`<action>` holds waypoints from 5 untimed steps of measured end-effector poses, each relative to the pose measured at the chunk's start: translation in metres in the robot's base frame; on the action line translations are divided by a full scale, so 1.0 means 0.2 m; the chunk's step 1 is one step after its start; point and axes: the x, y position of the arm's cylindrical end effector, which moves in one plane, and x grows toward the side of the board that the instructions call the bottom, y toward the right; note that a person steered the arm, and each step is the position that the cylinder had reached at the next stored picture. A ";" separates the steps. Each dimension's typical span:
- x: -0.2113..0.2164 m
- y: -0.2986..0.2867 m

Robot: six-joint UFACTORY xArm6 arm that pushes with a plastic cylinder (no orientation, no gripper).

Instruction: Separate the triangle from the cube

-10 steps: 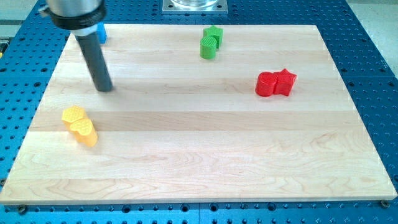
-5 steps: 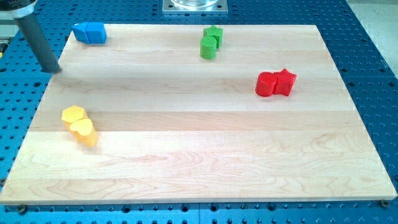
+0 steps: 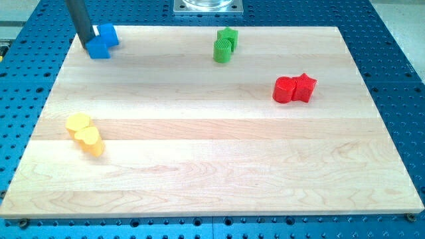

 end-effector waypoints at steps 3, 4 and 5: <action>0.27 0.38; 0.15 0.32; 0.20 0.49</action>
